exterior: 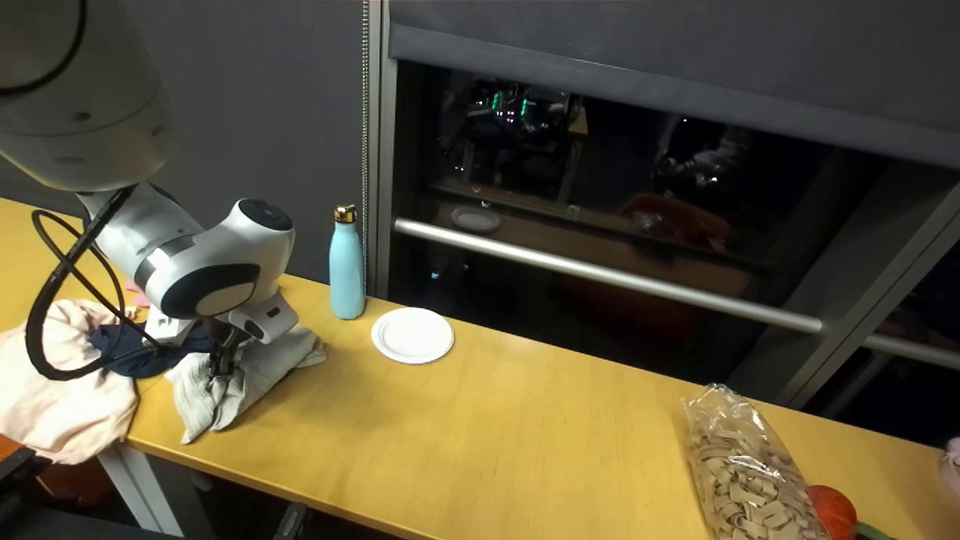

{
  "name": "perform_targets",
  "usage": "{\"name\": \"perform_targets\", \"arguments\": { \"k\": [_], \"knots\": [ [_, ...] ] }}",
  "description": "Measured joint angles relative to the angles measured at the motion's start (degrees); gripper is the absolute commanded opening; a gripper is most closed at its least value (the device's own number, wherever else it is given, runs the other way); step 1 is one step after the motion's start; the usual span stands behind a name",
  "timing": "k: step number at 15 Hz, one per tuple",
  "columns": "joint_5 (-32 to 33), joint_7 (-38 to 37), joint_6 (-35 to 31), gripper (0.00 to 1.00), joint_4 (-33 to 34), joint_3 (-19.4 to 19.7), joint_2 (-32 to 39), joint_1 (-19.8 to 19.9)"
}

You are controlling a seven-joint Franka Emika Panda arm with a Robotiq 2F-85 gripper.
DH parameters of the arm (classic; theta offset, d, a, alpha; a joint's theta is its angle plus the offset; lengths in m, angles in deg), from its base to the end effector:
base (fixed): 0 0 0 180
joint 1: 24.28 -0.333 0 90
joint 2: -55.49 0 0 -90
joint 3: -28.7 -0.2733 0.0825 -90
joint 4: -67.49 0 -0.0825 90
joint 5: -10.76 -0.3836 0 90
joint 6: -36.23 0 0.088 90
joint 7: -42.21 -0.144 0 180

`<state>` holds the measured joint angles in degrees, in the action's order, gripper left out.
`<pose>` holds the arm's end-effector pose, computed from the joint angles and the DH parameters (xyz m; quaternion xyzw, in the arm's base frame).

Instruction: Move the white plate to the right and then use the white towel to wipe the table

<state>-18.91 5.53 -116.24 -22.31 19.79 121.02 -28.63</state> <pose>0.5858 0.1374 -0.0857 -0.8701 0.4567 0.1042 0.1530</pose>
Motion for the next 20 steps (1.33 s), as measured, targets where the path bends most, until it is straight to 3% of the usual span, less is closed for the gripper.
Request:
{"name": "perform_targets", "arguments": {
  "k": [8,14,20],
  "knots": [
    [0.2,0.0,-1.2,0.04,-8.7,8.0,-5.0,-0.2],
    [0.2,0.0,-7.3,0.04,-18.4,13.2,-8.7,0.8],
    [2.5,-1.9,-9.2,0.04,-15.0,17.4,-6.6,1.0]
  ]
}}
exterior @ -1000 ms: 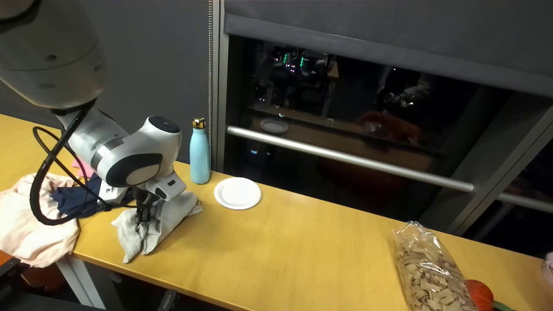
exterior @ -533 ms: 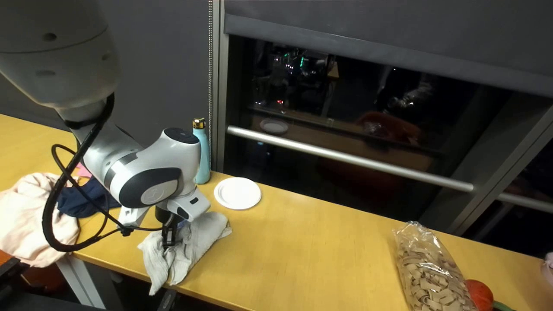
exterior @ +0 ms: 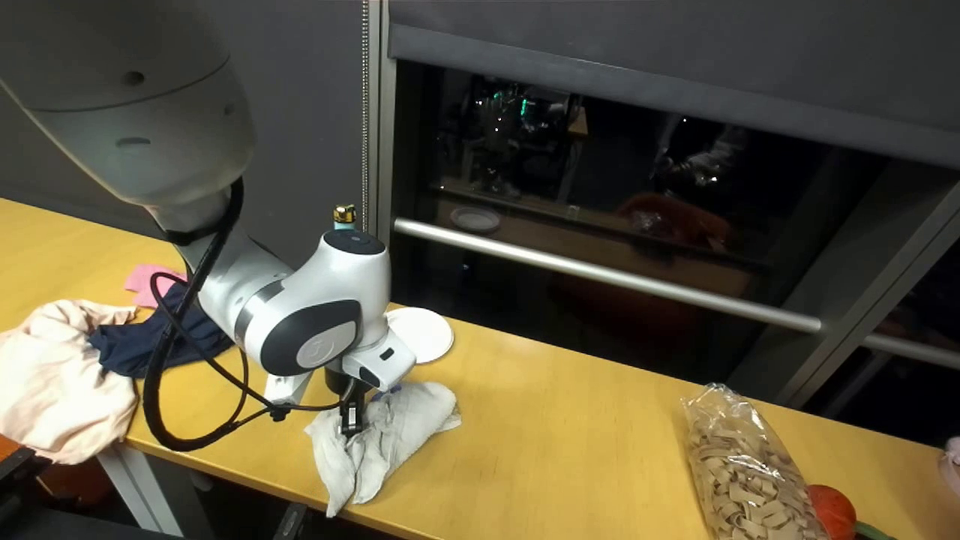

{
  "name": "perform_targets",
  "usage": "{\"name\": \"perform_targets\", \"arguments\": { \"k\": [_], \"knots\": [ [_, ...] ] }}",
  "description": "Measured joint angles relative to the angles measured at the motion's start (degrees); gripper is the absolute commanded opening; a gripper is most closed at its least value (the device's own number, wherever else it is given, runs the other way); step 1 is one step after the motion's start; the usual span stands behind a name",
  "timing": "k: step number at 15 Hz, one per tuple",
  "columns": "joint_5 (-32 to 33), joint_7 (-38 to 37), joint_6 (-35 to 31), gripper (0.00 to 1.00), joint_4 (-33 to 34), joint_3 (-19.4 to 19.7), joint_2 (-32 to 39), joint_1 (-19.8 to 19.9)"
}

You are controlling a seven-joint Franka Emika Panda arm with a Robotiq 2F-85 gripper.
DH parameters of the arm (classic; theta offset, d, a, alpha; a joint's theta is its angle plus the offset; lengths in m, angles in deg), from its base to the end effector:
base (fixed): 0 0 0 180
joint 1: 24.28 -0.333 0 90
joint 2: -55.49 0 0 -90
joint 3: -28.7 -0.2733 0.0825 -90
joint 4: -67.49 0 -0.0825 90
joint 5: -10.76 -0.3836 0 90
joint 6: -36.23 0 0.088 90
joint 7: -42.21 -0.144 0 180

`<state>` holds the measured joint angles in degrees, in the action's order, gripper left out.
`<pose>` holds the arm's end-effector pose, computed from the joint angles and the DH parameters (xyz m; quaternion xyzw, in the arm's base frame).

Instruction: Move the white plate to the right and then use the white towel to wipe the table

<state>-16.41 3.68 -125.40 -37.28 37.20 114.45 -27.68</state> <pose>0.5427 -0.0801 -0.0819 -0.8410 0.5409 0.0039 0.0078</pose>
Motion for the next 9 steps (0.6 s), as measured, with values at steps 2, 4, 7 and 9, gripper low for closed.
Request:
{"name": "perform_targets", "arguments": {
  "k": [2,4,7,9],
  "knots": [
    [1.3,-2.0,0.0,0.04,3.8,0.0,1.3,-1.0],
    [2.3,-4.6,0.1,0.04,8.0,-0.5,2.2,-3.2],
    [3.4,-8.9,0.6,0.04,13.7,-2.3,2.9,-7.4],
    [3.4,-11.0,1.2,0.04,16.9,-4.2,3.6,-9.4]
  ]
}}
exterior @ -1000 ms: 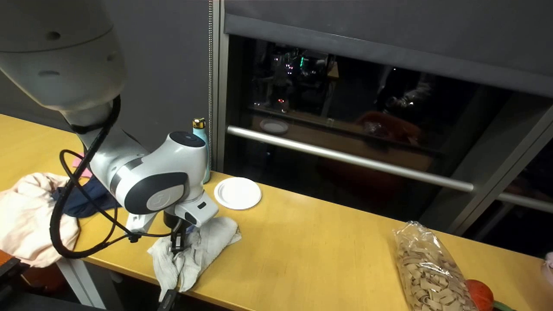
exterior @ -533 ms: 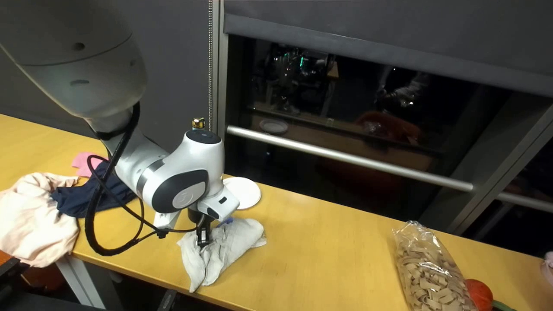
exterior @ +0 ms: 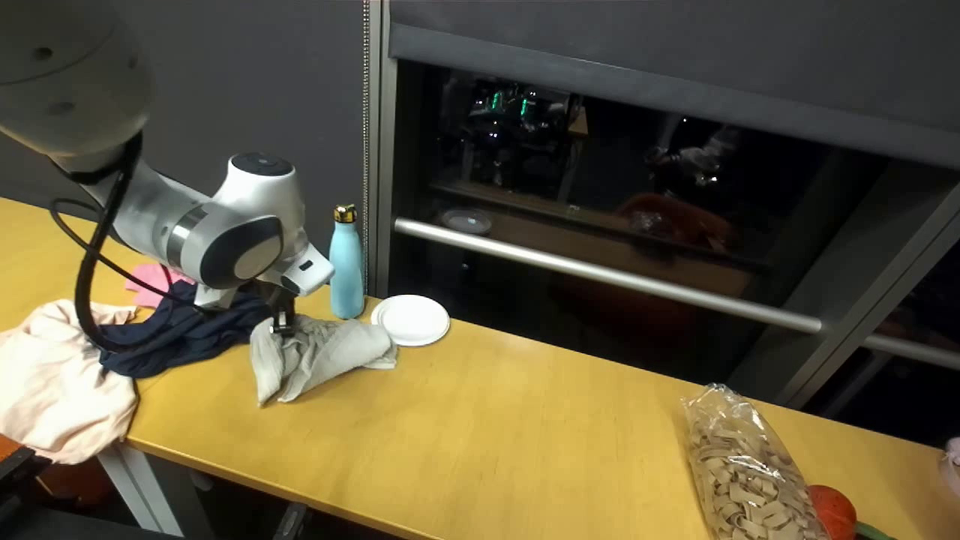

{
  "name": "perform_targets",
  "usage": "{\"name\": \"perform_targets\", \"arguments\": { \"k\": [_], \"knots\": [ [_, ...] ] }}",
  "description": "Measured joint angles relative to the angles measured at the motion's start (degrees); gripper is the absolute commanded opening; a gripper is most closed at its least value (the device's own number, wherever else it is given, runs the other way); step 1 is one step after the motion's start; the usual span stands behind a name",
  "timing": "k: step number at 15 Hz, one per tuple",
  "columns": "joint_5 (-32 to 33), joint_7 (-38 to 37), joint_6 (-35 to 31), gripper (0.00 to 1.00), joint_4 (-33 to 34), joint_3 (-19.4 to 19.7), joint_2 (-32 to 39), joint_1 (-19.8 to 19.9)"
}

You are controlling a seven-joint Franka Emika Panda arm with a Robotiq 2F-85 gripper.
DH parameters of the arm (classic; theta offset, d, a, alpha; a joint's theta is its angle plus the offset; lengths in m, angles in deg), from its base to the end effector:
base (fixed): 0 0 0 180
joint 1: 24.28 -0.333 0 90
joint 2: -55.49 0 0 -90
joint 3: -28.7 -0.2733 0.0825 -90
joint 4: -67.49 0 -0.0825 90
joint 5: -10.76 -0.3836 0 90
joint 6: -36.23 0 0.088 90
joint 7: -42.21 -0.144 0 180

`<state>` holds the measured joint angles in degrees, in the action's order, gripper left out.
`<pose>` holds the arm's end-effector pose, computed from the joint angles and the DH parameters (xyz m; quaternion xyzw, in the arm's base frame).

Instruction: Move the white plate to the right and then use the white towel to wipe the table

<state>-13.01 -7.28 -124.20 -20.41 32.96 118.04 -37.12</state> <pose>0.6465 0.0853 -0.0328 -0.8612 0.4971 -0.0524 0.0924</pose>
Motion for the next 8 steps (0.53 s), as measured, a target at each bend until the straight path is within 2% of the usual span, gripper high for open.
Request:
{"name": "perform_targets", "arguments": {
  "k": [4,8],
  "knots": [
    [-0.2,-0.7,2.5,0.04,3.7,-6.9,0.9,-0.1],
    [-0.4,0.9,3.5,0.04,4.2,-14.1,-0.7,1.1]
  ]
}}
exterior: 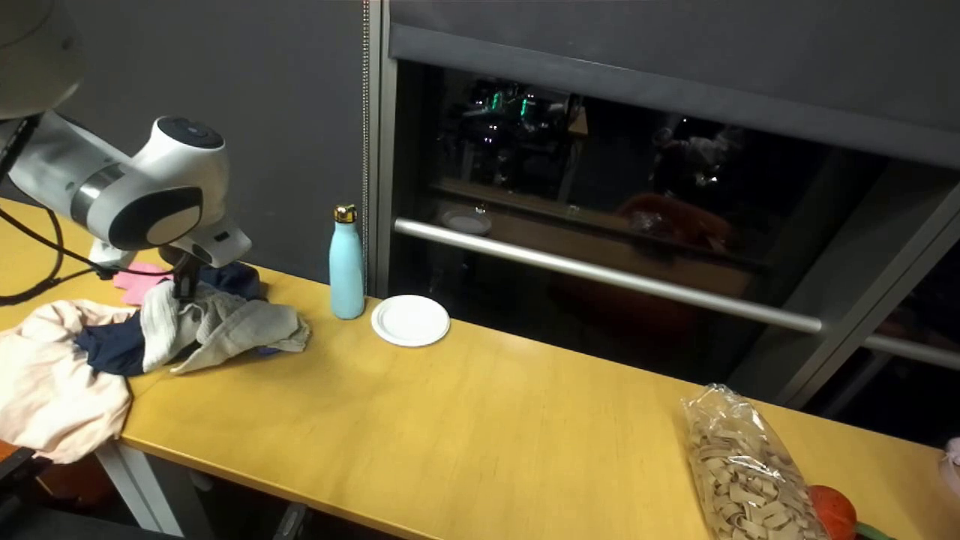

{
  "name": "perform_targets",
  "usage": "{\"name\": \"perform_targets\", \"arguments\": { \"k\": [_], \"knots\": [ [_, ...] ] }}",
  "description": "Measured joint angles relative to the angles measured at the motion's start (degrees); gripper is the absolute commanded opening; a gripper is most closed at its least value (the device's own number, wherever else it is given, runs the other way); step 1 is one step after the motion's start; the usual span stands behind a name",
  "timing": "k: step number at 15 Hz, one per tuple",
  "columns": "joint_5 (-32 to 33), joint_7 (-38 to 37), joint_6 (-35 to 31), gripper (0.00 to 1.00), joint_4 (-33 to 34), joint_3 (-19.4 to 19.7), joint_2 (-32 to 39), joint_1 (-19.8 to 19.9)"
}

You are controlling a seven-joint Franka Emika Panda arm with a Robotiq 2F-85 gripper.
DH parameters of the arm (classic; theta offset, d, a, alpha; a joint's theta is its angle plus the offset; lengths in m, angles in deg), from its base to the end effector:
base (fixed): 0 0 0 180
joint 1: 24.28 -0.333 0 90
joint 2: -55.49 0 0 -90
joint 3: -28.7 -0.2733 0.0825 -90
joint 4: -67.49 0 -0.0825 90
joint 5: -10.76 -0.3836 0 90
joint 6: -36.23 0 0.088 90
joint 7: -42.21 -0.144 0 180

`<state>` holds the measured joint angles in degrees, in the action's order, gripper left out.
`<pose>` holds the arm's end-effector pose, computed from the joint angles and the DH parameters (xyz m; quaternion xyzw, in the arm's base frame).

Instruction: Move the white plate to the right and then use the white towel to wipe the table

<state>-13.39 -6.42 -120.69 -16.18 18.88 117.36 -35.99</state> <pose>0.6410 0.2304 0.0010 -0.8717 0.4499 0.0213 0.1932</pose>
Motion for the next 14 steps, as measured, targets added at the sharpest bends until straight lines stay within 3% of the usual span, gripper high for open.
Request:
{"name": "perform_targets", "arguments": {
  "k": [7,14],
  "knots": [
    [0.0,3.4,2.6,0.04,-6.3,-0.5,-13.5,2.4],
    [-1.1,4.2,9.0,0.04,-27.9,3.7,-32.8,7.7]
  ]
}}
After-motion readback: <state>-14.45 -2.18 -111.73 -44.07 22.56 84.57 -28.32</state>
